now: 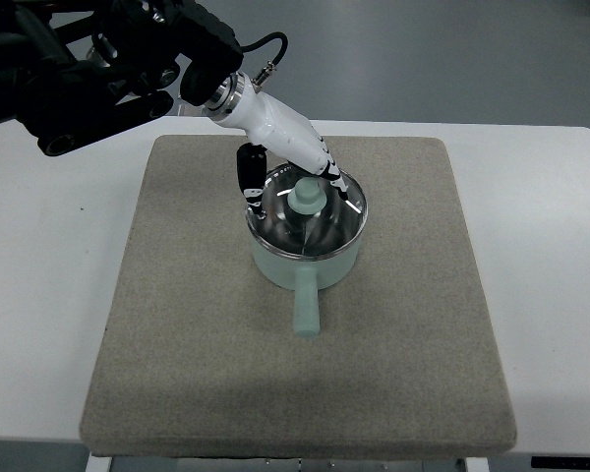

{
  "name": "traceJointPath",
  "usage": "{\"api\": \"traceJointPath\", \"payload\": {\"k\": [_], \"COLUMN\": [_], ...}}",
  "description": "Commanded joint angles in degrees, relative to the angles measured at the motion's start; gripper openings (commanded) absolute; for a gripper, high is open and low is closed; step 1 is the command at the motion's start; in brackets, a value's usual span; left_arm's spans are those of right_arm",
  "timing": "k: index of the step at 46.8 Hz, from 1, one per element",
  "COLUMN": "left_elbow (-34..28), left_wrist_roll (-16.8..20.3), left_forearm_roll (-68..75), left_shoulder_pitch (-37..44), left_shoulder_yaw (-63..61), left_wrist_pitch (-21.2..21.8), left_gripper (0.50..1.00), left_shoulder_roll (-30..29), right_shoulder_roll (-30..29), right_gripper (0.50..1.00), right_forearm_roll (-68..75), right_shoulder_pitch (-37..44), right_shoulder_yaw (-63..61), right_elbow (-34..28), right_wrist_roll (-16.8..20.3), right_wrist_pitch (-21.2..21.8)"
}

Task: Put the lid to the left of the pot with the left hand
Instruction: 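Lower the left hand onto the lid and close fingers around the green knob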

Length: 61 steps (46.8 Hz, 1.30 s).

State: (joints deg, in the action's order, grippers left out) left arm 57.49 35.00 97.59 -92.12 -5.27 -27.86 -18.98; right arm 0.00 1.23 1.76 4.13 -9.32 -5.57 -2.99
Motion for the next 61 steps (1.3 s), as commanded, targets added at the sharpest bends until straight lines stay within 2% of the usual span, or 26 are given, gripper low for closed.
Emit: {"api": "traceJointPath", "payload": {"k": [1, 11, 22, 61], "left_elbow": [-1.06, -2.38, -2.82, -4.31], "left_wrist_roll": [0.00, 0.00, 0.00, 0.00], "left_forearm_roll": [0.15, 0.50, 0.59, 0.67], "left_shoulder_pitch": [-0.08, -0.25, 0.45, 1.15], "left_shoulder_yaw": [0.00, 0.09, -0.26, -0.09], "left_wrist_pitch": [0.00, 0.18, 3.08, 4.31], "left_gripper": [0.994, 0.994, 0.992, 0.975], "left_shoulder_roll": [0.43, 1.22, 1.23, 2.90], "right_shoulder_roll": [0.00, 0.00, 0.00, 0.00], "right_gripper": [0.924, 0.924, 0.924, 0.924], "right_forearm_roll": [0.00, 0.00, 0.00, 0.00], "right_shoulder_pitch": [0.00, 0.00, 0.00, 0.00], "right_shoulder_yaw": [0.00, 0.00, 0.00, 0.00], "right_elbow": [0.00, 0.00, 0.00, 0.00], "right_wrist_roll": [0.04, 0.04, 0.04, -0.05], "right_wrist_pitch": [0.00, 0.00, 0.00, 0.00]}}
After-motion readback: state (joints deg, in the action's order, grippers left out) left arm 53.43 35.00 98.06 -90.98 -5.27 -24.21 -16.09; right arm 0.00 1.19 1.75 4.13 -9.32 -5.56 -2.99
